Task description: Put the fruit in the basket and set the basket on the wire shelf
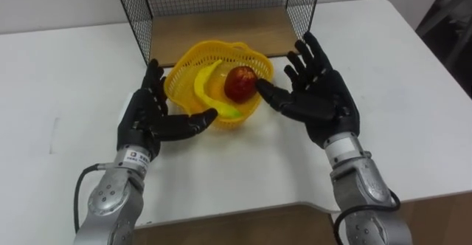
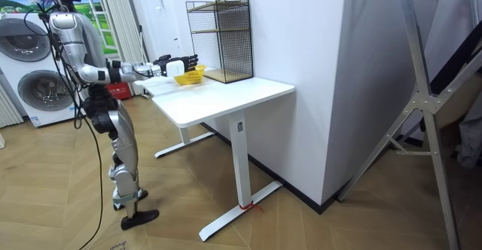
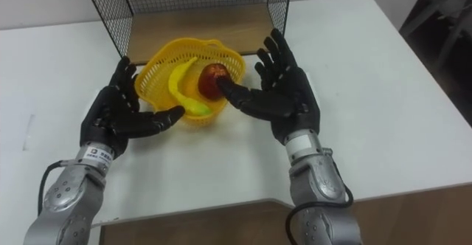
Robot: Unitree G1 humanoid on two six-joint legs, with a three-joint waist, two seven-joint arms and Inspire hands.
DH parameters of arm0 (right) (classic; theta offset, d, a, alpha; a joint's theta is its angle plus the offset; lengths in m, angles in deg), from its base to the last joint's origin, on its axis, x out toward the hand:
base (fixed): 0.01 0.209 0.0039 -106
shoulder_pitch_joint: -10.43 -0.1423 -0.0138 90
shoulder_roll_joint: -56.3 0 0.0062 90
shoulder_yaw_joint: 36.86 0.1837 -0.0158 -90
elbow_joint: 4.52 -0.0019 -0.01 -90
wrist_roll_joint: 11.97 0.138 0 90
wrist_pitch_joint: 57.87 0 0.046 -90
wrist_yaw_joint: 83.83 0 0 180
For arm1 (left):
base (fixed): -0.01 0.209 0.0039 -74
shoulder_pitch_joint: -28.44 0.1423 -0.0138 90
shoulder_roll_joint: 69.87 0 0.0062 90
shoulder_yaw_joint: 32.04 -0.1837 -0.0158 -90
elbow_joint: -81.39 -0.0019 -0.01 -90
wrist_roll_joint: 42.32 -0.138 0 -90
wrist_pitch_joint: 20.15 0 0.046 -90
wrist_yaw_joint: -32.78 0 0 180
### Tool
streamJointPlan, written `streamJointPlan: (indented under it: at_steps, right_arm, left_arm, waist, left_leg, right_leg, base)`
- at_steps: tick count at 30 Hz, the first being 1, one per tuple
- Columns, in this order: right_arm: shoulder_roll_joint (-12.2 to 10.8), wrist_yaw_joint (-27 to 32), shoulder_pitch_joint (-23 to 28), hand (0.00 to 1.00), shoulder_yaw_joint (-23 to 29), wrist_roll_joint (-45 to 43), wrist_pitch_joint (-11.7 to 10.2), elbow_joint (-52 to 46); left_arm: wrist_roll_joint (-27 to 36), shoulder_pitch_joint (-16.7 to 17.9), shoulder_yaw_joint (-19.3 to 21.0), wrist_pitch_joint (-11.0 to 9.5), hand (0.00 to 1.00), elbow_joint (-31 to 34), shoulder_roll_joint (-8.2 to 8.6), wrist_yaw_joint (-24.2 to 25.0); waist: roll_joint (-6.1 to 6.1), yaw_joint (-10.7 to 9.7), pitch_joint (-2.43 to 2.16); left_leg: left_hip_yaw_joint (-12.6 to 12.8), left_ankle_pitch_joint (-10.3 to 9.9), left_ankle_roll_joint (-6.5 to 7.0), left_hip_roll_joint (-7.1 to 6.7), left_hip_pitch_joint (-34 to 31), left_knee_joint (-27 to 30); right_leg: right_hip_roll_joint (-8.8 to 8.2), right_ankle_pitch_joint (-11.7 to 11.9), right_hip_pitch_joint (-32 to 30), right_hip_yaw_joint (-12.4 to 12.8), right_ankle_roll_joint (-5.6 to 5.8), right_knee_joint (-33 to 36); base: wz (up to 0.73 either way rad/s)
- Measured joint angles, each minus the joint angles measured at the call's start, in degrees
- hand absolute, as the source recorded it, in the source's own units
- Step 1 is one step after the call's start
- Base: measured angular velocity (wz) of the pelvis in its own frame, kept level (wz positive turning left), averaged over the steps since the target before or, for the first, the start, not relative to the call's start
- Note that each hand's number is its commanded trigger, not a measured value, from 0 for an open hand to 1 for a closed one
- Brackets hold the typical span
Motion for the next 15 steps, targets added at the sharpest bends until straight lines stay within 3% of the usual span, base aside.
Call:
streamJointPlan:
  at_steps: [10,15]
  right_arm:
    - [0.55,0.06,0.07,0.0,0.0,-0.18,0.06,3.81]
    - [0.43,0.06,0.02,0.0,-0.18,0.25,0.13,6.29]
  left_arm:
    - [0.2,-0.21,0.29,0.22,0.0,-2.17,-0.01,0.06]
    - [0.23,-2.17,0.27,0.23,0.0,-2.73,-0.13,0.06]
  waist:
    - [0.41,0.06,-0.07]
    - [0.25,0.28,-0.17]
  left_leg:
    - [-0.07,0.0,0.0,0.09,-0.1,0.07]
    - [-0.11,0.0,0.0,0.12,-0.7,0.16]
  right_leg:
    - [-0.03,0.01,-0.17,-0.16,-0.03,0.07]
    - [-0.14,0.09,-0.79,-0.21,-0.12,0.2]
  base:
    - [0.0]
    - [0.0]
